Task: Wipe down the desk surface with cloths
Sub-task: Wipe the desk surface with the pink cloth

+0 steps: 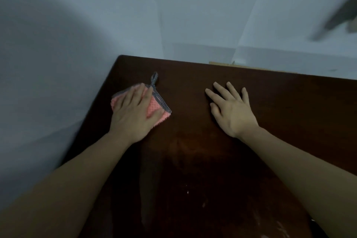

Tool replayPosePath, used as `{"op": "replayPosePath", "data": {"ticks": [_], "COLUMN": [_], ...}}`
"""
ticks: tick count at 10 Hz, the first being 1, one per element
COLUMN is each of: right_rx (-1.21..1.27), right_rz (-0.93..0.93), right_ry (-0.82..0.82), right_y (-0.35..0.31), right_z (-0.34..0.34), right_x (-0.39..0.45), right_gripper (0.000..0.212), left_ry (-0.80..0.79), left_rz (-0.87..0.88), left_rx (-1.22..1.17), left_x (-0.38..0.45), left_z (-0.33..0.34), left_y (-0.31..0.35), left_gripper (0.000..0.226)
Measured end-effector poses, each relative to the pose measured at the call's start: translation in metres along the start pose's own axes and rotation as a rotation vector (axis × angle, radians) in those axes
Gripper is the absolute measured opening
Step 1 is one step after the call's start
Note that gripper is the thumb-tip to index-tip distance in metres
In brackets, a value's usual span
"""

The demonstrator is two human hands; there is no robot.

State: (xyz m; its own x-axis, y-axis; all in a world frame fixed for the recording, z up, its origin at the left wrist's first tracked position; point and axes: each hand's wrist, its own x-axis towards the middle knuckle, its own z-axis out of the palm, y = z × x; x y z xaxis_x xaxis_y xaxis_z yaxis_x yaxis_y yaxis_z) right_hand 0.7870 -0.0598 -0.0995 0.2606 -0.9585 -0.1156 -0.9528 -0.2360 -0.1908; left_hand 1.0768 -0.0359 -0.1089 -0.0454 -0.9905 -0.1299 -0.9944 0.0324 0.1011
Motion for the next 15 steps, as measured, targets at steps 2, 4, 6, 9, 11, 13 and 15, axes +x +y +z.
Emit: {"op": "replayPosePath", "data": {"ticks": [2, 4, 6, 9, 11, 13, 15], "right_rx": [0.000, -0.014, 0.000, 0.031, 0.030, 0.031, 0.008], "right_rz": [-0.010, -0.021, -0.027, -0.045, -0.040, -0.035, -0.053], "right_ry": [0.004, -0.040, -0.044, 0.032, 0.010, 0.006, 0.001], "right_y": [0.001, 0.001, 0.003, 0.006, 0.002, 0.002, 0.005], "right_z": [0.003, -0.004, -0.003, 0.004, 0.000, -0.001, 0.001], "right_x": [-0.003, -0.008, -0.005, -0.003, -0.005, -0.005, -0.001], "right_gripper": [0.052, 0.053, 0.053, 0.052, 0.053, 0.053, 0.054], "left_ry": [-0.006, -0.034, 0.007, 0.030, -0.022, -0.098, -0.065], "left_rz": [0.045, 0.097, 0.074, -0.092, 0.041, 0.102, -0.024], "left_rx": [-0.012, -0.021, -0.020, -0.010, -0.006, 0.005, 0.017], "left_x": [-0.047, -0.111, -0.098, -0.028, -0.077, -0.085, -0.011], "left_z": [0.002, 0.015, 0.014, 0.012, 0.011, 0.007, 0.005], "left_y": [0.021, 0.035, 0.040, 0.058, 0.069, 0.065, 0.067], "left_gripper": [0.096, 0.092, 0.095, 0.086, 0.094, 0.100, 0.098]}}
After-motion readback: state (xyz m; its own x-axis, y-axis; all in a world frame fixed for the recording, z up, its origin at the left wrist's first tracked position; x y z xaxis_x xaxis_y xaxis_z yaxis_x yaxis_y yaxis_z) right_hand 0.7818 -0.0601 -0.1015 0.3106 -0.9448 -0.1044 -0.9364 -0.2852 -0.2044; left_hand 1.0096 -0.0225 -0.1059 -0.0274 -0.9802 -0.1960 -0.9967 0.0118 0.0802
